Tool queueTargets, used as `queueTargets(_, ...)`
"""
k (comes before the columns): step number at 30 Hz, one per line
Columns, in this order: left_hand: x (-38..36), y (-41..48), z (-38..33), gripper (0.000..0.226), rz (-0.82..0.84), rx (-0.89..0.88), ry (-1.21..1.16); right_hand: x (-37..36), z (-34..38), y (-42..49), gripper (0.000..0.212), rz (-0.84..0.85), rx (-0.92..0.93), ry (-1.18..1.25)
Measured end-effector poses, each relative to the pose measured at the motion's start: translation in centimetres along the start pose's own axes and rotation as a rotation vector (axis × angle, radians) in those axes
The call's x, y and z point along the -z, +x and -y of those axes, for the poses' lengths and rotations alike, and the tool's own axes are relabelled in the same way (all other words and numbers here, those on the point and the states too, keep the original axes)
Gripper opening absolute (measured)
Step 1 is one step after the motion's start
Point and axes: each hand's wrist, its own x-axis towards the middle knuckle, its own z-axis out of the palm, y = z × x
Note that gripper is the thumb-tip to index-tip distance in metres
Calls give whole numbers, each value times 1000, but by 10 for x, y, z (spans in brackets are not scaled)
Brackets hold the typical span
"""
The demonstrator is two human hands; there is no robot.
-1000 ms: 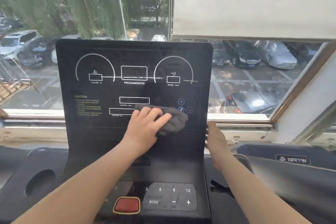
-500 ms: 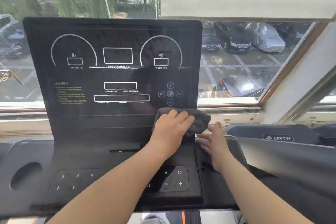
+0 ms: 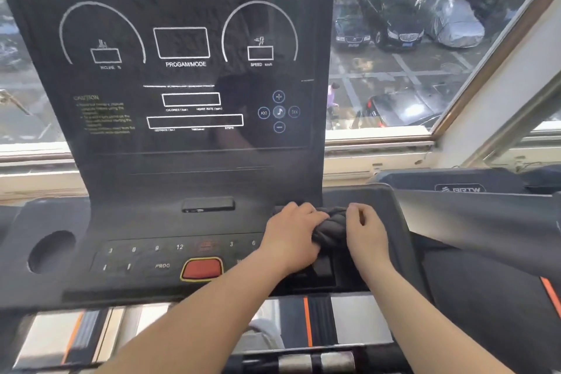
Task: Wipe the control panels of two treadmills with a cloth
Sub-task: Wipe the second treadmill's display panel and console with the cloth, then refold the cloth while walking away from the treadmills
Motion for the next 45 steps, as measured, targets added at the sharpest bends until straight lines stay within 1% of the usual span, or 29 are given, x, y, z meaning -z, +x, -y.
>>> queueTargets(4,-1,-24,-3,47,73,66,-97,0,0,-19,18,-34,36,45)
queueTargets(6,0,-31,-3,40,83,86,-153,0,-3,-29,17,-22,44,53)
queueTargets(9,2,-42,-2,31,97,65,-176,2,-4,-40,20,-22,20,65)
queueTargets(14,-3,-75,-6,39,91,35,-187,12,-3,-69,25,-22,-81,191)
queueTargets(16,-8,-88,-5,30,81,25,-177,11,-5,-81,25,-10,-93,195)
queueTargets(18,-11,-105,1,22,105,46,-169,4,-6,-92,25,6,-89,199)
queueTargets(19,-11,-116,6,19,126,87,-225,-1,-4,-98,26,20,-84,200)
queueTargets(20,-9,-128,13,15,136,148,-347,-8,-2,-106,26,39,-77,198)
queueTargets(21,-4,-144,19,14,127,221,-529,-15,2,-114,26,65,-68,196)
queueTargets(23,14,-182,37,15,17,380,-917,-34,17,-137,25,123,-34,203)
queueTargets(25,36,-226,55,9,-136,513,-1269,-58,36,-166,22,213,5,189)
queueTargets(26,46,-249,63,10,-197,573,-1432,-71,44,-184,21,285,16,172)
queueTargets(27,56,-273,71,16,-254,622,-1562,-86,53,-203,22,381,20,143)
queueTargets(29,74,-317,79,33,-347,681,-1737,-114,67,-244,30,623,-19,98)
queueTargets(31,86,-368,85,35,-424,747,-1875,-142,79,-293,44,836,-137,67)
queueTargets(33,86,-419,92,41,-502,797,-1993,-162,84,-340,51,1010,-207,91)
queueTargets(35,79,-469,101,46,-609,848,-2048,-178,80,-382,55,1150,-167,93)
queueTargets(37,70,-518,107,48,-707,894,-2044,-192,73,-419,55,1240,-102,63)
queueTargets(40,47,-580,110,43,-792,889,-1977,-214,63,-466,36,1321,16,-46)
queueTargets(43,21,-633,107,41,-899,869,-1904,-237,56,-511,38,1389,72,-155)
queueTargets(45,11,-664,103,45,-1033,937,-1916,-252,53,-542,38,1470,125,-216)
